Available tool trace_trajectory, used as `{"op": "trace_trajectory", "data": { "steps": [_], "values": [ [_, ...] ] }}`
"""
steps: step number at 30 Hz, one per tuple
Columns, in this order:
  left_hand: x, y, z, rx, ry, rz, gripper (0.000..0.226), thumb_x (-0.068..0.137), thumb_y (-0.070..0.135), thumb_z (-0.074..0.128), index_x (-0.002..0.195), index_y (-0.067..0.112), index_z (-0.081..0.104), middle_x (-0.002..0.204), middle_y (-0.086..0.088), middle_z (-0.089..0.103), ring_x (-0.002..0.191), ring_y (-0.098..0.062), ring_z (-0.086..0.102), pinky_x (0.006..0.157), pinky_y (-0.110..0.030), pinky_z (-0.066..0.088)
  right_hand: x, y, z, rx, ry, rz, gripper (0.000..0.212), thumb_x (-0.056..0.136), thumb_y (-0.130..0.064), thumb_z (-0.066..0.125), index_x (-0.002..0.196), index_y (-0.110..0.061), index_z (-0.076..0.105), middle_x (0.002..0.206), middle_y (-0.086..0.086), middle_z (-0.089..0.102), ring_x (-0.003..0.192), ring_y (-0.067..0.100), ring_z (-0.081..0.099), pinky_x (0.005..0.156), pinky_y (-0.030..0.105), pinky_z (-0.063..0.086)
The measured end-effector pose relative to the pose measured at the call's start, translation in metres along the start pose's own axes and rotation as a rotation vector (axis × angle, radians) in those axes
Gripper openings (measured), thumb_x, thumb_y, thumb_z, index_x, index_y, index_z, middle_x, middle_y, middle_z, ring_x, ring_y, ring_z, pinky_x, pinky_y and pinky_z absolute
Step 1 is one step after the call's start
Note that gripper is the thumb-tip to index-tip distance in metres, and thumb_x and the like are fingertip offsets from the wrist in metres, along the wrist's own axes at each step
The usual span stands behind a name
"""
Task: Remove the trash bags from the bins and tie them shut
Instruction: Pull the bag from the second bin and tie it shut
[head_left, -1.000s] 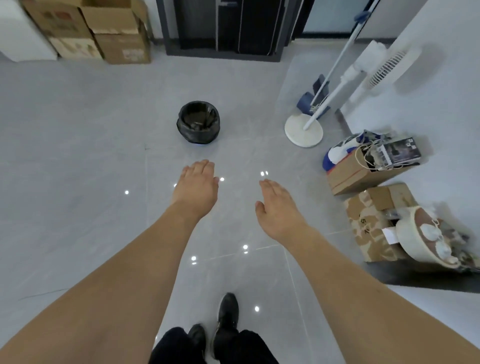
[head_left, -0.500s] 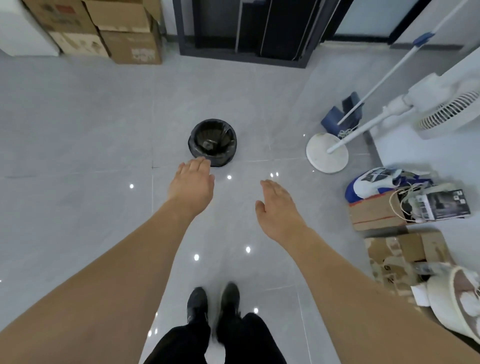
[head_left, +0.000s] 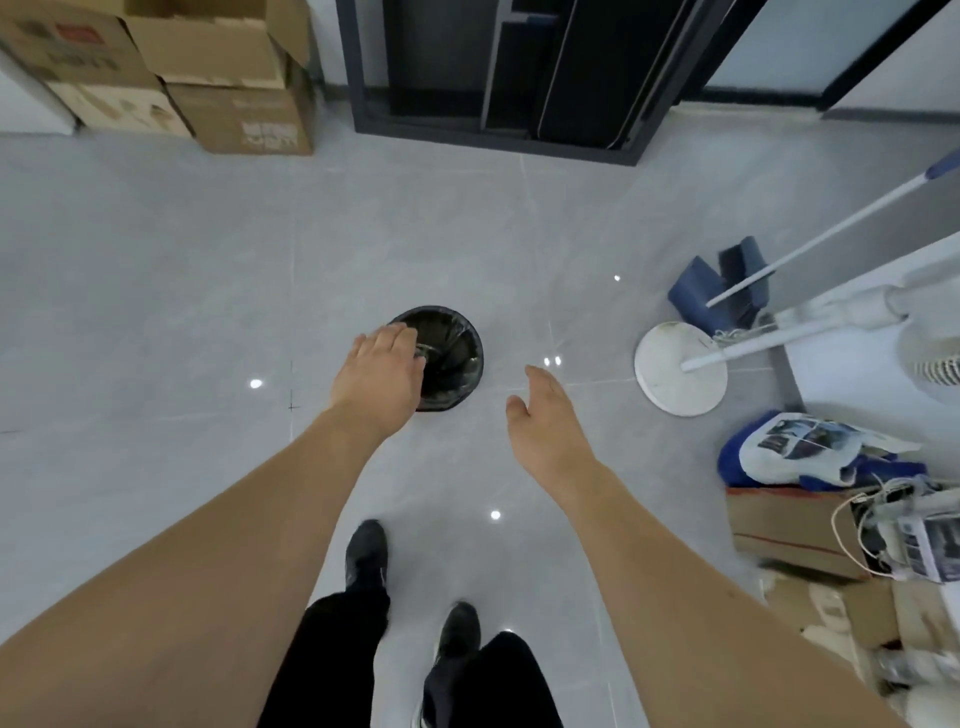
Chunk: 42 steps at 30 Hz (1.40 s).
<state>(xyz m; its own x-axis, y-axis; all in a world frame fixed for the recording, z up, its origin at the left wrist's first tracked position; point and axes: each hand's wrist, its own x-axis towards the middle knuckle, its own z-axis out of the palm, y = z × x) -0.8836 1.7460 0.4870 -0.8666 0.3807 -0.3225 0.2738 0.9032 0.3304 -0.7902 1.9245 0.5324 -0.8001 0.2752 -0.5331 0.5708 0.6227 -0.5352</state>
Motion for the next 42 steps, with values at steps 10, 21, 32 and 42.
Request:
{"op": "trace_trajectory", "data": {
  "steps": [10,21,32,42],
  "values": [
    [0.19,-0.062,0.051,-0.16,0.006,-0.119,0.048,0.103,0.028,0.034,0.145,0.006,0.034,0.153,-0.012,0.034,0.14,-0.031,0.03,0.116,-0.042,0.024,0.212,0.024,0.038,0.345,0.073,0.253,0.054,0.1,-0.025,0.034,0.152,-0.016,0.025,0.159,0.001,0.025,0.143,0.019,0.029,0.116,0.037,0.027],
    [0.365,-0.214,0.284,-0.501,-0.082,-0.541,0.051,0.101,0.037,0.028,0.14,0.008,0.042,0.146,-0.014,0.041,0.129,-0.034,0.041,0.104,-0.042,0.034,0.433,0.185,0.226,0.923,0.099,0.749,0.053,0.1,-0.042,0.04,0.146,-0.015,0.037,0.146,0.005,0.043,0.131,0.027,0.043,0.113,0.039,0.03],
    [0.399,-0.276,0.384,-1.164,-0.347,-0.904,0.054,0.088,0.057,0.04,0.103,0.011,0.065,0.103,-0.012,0.07,0.093,-0.029,0.065,0.085,-0.04,0.051,0.462,0.254,0.348,1.424,0.113,0.657,0.038,0.095,-0.033,0.041,0.11,-0.01,0.067,0.099,0.016,0.075,0.104,0.038,0.063,0.097,0.053,0.048],
    [0.367,-0.268,0.394,-1.27,-0.403,-0.763,0.025,0.085,0.029,0.045,0.077,0.016,0.066,0.081,-0.006,0.069,0.071,-0.025,0.066,0.072,-0.036,0.056,0.43,0.234,0.372,1.37,0.131,0.767,0.041,0.094,-0.035,0.038,0.118,-0.014,0.064,0.114,0.012,0.07,0.111,0.032,0.061,0.096,0.048,0.049]
  ]
}}
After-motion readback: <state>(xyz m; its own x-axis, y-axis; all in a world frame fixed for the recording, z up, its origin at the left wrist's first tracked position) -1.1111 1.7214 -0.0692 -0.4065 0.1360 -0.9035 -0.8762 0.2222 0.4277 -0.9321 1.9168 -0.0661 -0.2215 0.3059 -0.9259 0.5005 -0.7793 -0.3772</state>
